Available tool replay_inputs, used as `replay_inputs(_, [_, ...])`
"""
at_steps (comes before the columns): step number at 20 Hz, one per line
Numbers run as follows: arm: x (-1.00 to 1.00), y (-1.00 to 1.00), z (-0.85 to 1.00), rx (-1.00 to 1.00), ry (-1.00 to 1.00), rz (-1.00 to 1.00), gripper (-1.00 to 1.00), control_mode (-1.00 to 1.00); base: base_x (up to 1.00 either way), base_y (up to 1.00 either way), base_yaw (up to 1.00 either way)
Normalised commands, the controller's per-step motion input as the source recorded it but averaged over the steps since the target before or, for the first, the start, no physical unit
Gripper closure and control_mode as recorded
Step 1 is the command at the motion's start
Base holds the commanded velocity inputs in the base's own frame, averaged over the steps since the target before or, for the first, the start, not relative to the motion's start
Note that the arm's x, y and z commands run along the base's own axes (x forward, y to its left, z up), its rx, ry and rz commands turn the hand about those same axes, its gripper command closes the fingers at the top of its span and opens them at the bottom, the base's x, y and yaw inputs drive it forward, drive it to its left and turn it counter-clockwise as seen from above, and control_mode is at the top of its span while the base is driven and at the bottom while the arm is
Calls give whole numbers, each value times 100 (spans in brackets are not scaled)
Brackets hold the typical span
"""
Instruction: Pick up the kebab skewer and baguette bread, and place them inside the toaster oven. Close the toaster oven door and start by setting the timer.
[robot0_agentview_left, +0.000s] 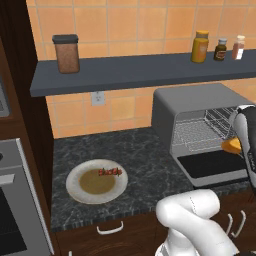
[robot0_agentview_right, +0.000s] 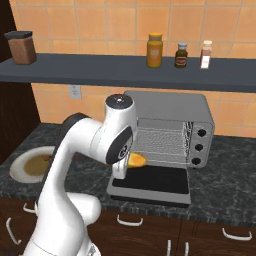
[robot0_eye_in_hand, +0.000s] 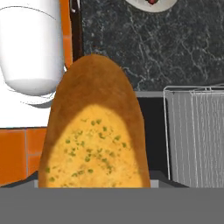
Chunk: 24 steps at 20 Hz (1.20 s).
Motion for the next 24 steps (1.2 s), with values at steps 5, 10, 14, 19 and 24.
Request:
replay_inputs(5, [43, -22, 16, 0, -19, 0, 100, -100, 0, 0, 0])
replay_inputs(10, [84, -17, 0, 0, -17, 0, 100, -100, 0, 0, 0])
replay_inputs(14, [66, -2, -8, 0, -11, 0, 100, -100, 0, 0, 0])
replay_inputs(19, [22, 0, -17, 0, -1, 0, 100, -100, 0, 0, 0])
replay_inputs(24, [31, 0, -15, 0, -2, 0, 100, -100, 0, 0, 0])
